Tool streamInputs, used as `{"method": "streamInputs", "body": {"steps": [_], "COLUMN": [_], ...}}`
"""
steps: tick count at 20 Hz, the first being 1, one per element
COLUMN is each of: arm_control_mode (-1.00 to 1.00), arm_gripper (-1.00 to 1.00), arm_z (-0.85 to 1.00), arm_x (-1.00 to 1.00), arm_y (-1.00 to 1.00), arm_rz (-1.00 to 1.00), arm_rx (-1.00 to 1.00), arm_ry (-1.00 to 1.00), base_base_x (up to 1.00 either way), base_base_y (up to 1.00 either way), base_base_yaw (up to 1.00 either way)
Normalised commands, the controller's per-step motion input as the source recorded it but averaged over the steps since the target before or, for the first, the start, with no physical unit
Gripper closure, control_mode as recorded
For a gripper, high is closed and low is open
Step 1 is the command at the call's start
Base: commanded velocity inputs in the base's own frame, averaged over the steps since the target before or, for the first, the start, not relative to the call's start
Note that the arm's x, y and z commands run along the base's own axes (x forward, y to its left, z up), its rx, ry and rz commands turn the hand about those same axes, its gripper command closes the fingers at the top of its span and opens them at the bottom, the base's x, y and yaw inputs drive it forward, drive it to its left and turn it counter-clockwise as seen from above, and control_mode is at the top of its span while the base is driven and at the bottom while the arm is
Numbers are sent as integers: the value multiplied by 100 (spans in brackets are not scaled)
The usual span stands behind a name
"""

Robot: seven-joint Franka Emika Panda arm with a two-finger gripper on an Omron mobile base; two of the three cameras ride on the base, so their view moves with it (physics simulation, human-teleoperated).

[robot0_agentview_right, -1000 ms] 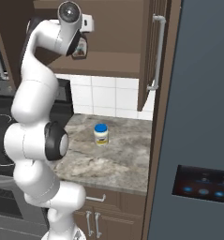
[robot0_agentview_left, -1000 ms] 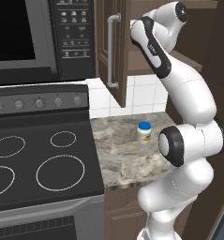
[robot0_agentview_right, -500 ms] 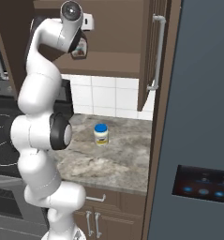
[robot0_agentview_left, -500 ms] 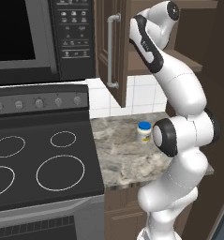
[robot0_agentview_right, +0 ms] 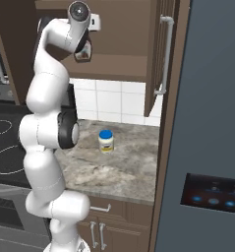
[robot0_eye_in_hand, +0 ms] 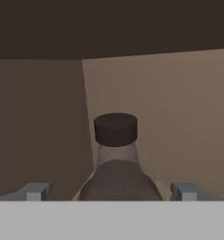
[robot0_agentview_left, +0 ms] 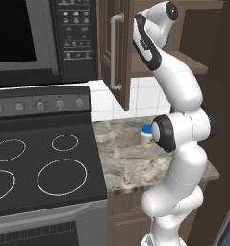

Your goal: Take 2 condiments from the cabinet and move them on the counter near the stove.Make sure the condiments are lined up with each other, next to each other.

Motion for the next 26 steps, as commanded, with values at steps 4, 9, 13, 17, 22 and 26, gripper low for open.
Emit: {"method": "streamInputs", "body": {"steps": [4,9,13,17,22,26], "arm_control_mode": [-100,-100,-100,-100,-100,-100], "arm_gripper": [-100,-100,-100,-100,-100,-100], "arm_z": [0,0,0,-4,-22,-46], "arm_x": [36,37,35,31,23,13], "arm_y": [0,3,7,0,0,0], "arm_rz": [1,1,0,0,0,0], "arm_rx": [0,0,0,0,0,0], "arm_ry": [0,0,0,3,9,16], "base_base_x": [0,0,0,0,0,0], "base_base_y": [0,0,0,0,0,0], "base_base_yaw": [0,0,0,0,0,0]}}
